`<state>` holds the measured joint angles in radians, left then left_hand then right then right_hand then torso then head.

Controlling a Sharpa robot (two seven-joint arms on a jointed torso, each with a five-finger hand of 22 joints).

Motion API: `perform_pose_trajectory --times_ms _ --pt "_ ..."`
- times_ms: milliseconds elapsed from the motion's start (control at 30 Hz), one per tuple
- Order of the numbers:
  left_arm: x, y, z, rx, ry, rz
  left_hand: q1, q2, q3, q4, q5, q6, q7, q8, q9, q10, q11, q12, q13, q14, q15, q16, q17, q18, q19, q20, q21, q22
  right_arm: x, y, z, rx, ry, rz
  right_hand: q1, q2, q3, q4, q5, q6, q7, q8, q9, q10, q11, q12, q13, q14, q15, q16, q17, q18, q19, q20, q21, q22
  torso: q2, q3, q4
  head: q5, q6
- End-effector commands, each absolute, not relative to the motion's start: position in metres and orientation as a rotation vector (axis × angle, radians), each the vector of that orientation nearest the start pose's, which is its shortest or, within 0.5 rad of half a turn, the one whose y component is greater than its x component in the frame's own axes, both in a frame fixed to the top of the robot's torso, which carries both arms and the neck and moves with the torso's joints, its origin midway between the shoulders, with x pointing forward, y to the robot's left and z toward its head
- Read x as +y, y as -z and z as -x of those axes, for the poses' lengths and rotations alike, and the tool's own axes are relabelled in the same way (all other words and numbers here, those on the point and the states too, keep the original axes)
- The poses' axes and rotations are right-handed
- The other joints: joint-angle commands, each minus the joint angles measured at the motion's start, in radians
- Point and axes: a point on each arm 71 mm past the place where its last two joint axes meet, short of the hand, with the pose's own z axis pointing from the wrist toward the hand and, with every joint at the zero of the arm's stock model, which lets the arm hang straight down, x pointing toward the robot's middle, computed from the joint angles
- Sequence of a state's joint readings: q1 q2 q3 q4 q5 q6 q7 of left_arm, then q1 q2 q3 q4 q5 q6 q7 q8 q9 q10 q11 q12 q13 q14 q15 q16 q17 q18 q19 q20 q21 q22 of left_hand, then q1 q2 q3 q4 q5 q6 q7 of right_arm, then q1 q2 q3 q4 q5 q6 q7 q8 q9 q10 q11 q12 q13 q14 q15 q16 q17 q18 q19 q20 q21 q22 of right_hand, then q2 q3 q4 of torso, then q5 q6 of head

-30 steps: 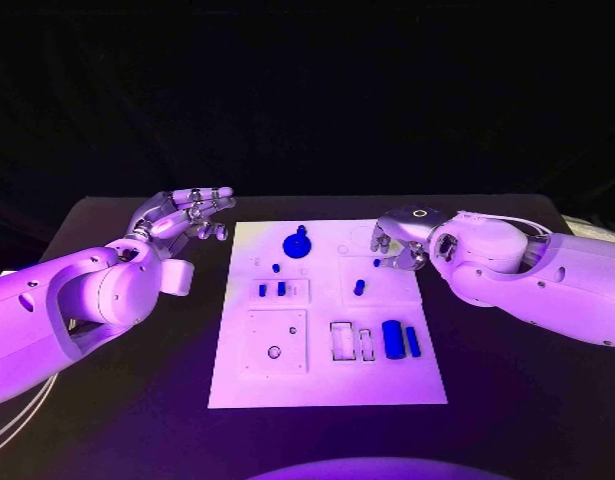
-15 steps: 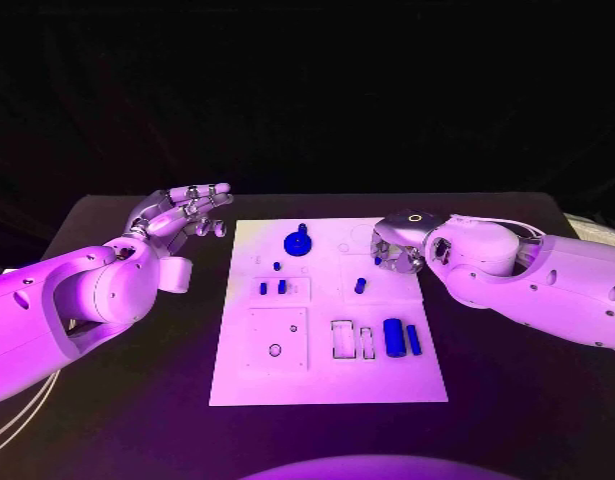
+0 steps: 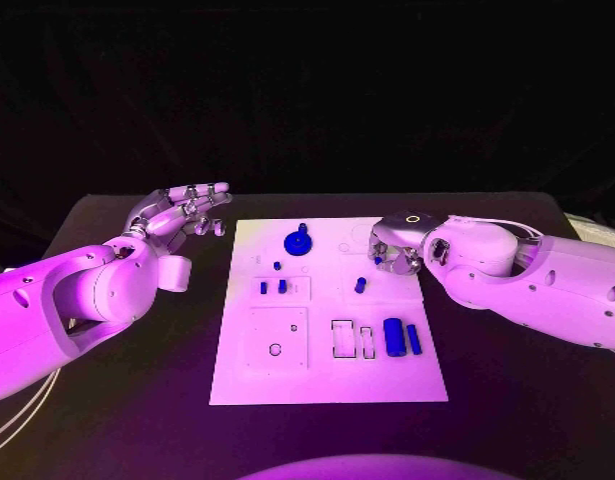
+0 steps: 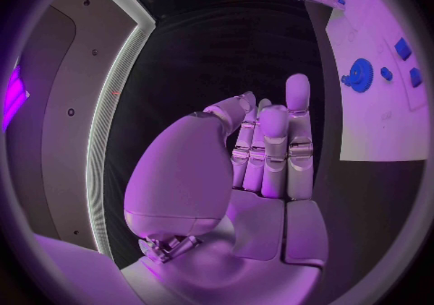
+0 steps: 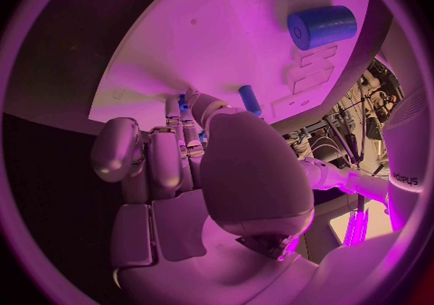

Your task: Assemble the parts on the task board

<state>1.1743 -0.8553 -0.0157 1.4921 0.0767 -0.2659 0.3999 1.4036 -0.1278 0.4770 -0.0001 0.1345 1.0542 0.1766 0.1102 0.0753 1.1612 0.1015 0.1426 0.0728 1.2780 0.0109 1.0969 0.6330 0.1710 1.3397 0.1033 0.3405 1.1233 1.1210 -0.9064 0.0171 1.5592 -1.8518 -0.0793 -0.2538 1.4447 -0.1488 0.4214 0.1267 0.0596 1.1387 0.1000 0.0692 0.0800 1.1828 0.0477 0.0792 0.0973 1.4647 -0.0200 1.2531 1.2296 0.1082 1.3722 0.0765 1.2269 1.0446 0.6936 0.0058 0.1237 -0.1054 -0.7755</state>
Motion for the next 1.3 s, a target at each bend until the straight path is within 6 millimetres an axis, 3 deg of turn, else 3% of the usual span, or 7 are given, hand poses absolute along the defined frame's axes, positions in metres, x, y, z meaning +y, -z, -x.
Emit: perform_pose_trajectory --times_ms 33,367,1067,1300 --pt "0.224 0.184 -0.494 1.376 1.601 1.224 -0.005 -0.003 -0.005 -0.001 0.006 -0.009 0.000 0.006 -0.001 -0.002 -0.001 0.003 0.001 -0.007 0.000 -0.004 -0.001 0.009 -0.009 0.001 -0.004 -0.001 -0.222 0.214 -0.469 1.806 -0.279 0.467 0.002 0.017 0.012 -0.002 -0.005 0.015 0.000 0.002 0.003 0.019 -0.002 -0.002 -0.005 0.054 -0.007 0.007 0.004 -0.007 0.010 -0.001 0.010 0.011 0.001 -0.0003 0.0001 0.002 0.000" --pt "0.223 0.185 -0.494 1.384 1.602 1.226 -0.005 -0.004 -0.007 -0.003 0.006 -0.011 0.001 0.006 -0.002 -0.004 0.000 0.003 0.001 -0.009 0.000 -0.005 -0.004 0.009 -0.009 0.001 -0.005 -0.002 -0.223 0.211 -0.471 1.758 -0.264 0.454 0.051 0.053 0.071 -0.064 -0.011 0.078 0.003 0.027 0.025 0.115 -0.010 0.021 -0.001 0.059 -0.015 0.020 0.008 -0.021 0.040 -0.009 0.064 0.085 0.000 -0.0002 -0.0004 -0.002 -0.001" --pt "0.224 0.186 -0.495 1.394 1.602 1.230 -0.004 -0.004 -0.012 -0.007 0.005 -0.016 0.003 0.006 -0.003 -0.009 0.001 0.005 0.000 -0.012 0.001 -0.004 -0.006 0.008 -0.010 0.001 -0.007 -0.004 -0.222 0.181 -0.466 1.622 -0.348 0.361 0.028 0.038 0.094 -0.080 -0.011 0.074 0.009 0.017 0.032 0.114 -0.004 -0.002 -0.010 0.059 -0.012 0.030 0.013 -0.023 0.042 -0.007 0.075 0.097 0.000 -0.0005 0.0001 -0.008 0.000" --pt "0.225 0.186 -0.494 1.397 1.602 1.232 -0.004 -0.003 -0.013 -0.008 0.005 -0.018 0.004 0.005 -0.004 -0.012 0.002 0.005 0.000 -0.013 0.001 -0.004 -0.007 0.008 -0.010 0.001 -0.008 -0.004 -0.205 0.173 -0.452 1.613 -0.421 0.375 0.026 0.037 0.094 -0.081 -0.011 0.074 0.009 0.017 0.032 0.115 -0.004 -0.003 -0.010 0.059 -0.012 0.030 0.013 -0.023 0.042 -0.007 0.075 0.098 0.001 0.0005 -0.0017 0.007 -0.002"
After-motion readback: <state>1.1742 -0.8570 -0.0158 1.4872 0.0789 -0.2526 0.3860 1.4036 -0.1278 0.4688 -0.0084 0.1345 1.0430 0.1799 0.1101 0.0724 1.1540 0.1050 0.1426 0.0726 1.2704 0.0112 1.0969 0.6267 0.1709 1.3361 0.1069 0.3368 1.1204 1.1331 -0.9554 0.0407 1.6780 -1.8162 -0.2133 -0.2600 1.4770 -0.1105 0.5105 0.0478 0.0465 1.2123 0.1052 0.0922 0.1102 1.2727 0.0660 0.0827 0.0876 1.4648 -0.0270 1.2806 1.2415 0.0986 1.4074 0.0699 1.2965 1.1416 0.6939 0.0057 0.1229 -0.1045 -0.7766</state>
